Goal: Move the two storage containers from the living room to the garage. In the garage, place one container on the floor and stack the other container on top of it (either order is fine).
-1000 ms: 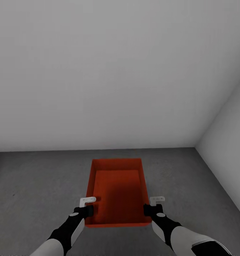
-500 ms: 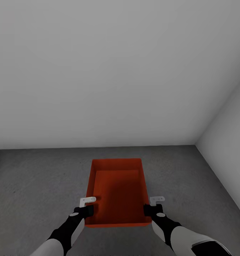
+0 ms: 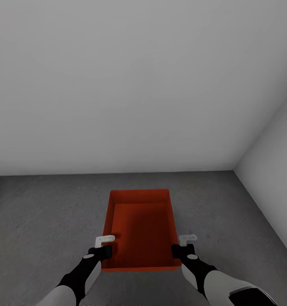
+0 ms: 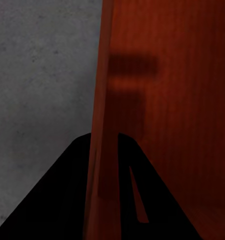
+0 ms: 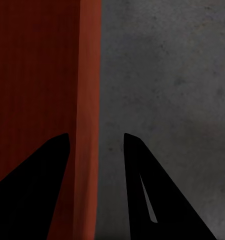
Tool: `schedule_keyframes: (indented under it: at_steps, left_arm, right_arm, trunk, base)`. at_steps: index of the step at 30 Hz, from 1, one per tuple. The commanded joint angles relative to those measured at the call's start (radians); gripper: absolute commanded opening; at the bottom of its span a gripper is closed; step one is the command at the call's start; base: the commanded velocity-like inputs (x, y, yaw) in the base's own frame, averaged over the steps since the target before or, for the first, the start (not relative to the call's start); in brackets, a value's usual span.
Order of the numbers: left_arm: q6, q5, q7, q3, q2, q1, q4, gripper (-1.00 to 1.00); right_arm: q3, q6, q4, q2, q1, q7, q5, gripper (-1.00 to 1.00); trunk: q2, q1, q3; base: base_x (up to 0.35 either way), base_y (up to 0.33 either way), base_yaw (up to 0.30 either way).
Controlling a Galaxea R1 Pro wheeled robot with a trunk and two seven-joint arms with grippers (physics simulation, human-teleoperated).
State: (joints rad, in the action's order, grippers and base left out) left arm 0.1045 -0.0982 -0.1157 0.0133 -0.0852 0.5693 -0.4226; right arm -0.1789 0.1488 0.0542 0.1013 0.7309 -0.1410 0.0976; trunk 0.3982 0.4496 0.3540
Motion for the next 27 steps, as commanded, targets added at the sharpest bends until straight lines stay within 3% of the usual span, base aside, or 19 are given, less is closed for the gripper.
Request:
schedule_keyframes:
  at_steps: [1,27]
  left_arm:
    - [0.006,-0.008,-0.008,-0.022,-0.001,0.0,-0.001,-1.0]
    - [0.005,-0.005,-0.007,-0.022,-0.001,0.0,-0.003,-1.0]
  right_arm:
    - [0.046,0.051,0.003,0.005,0.001,0.0,-0.001,-1.0]
    - [0.046,0.045,0.003,0.005,0.001,-0.002,0.0,-1.0]
  trunk:
    - [0.002,0.0,0.003]
    - [0.002,0.0,0.034]
  base:
    - [0.0,0.0,0.0]
    - [0.0,0.0,0.0]
